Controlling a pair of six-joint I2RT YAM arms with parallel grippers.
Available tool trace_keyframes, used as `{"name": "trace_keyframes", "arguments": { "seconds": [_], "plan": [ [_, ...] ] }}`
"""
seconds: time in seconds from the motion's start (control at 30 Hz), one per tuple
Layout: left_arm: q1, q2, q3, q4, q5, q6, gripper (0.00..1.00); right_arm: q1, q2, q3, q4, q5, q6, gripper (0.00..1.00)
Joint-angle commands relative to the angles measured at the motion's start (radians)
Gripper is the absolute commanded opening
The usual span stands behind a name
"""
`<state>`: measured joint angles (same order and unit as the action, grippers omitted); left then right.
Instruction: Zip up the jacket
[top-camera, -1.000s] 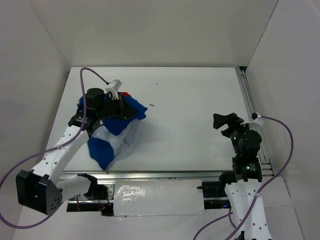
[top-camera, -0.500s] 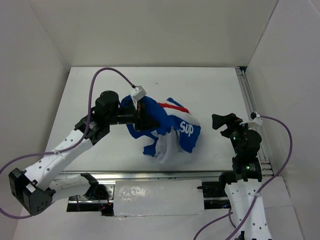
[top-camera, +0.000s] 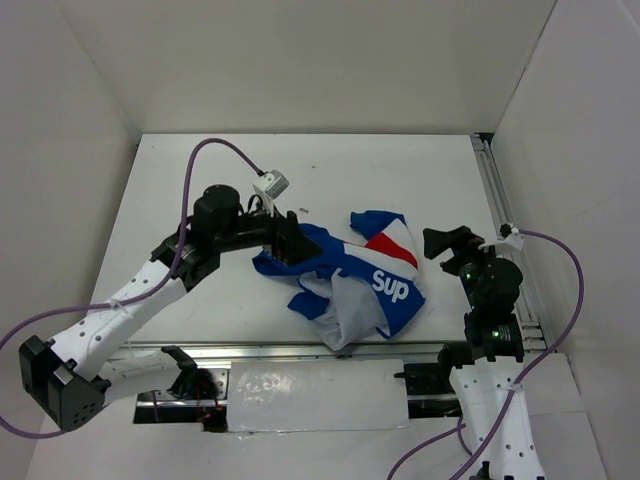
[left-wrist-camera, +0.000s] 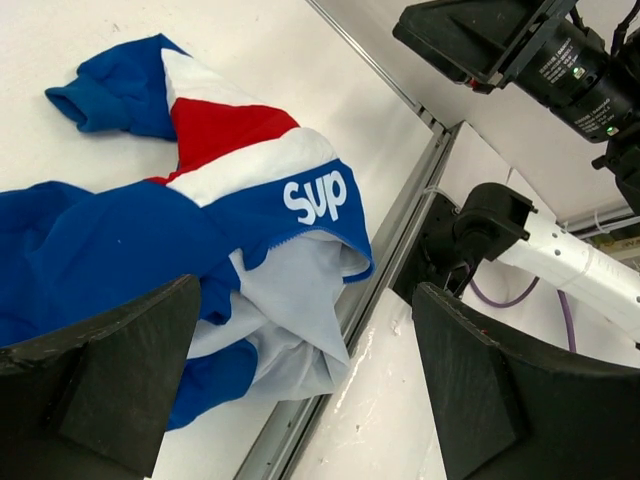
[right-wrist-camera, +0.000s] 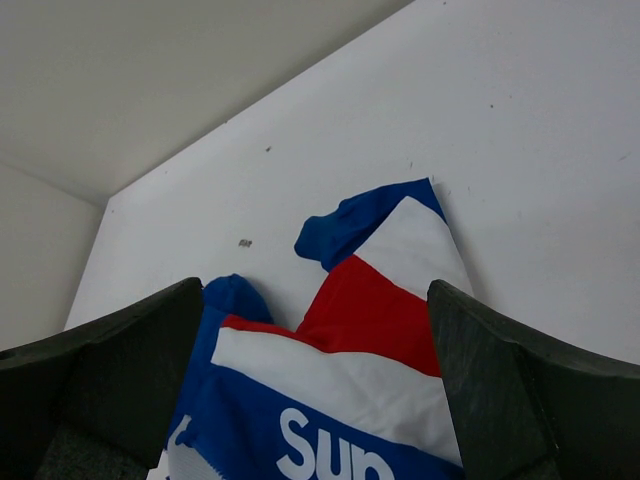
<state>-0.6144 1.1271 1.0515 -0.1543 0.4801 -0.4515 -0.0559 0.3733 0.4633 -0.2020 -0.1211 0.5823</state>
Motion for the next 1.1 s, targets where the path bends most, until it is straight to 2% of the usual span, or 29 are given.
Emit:
{"name": "trace_keyframes", "arguments": {
  "seconds": [0.0, 1.07],
  "plan": [
    [-0.007, -0.062, -0.042, 0.032, -0.024, -0.010, 0.99, 0.008, 0.006, 0.014, 0.032, -0.009, -0.013, 1.00],
    [-0.008, -0.290, -0.266, -0.047, -0.132, -0.065, 0.99, 0.007, 0.010, 0.006, 0.038, -0.012, -0.001, 1.00]
  ]
}}
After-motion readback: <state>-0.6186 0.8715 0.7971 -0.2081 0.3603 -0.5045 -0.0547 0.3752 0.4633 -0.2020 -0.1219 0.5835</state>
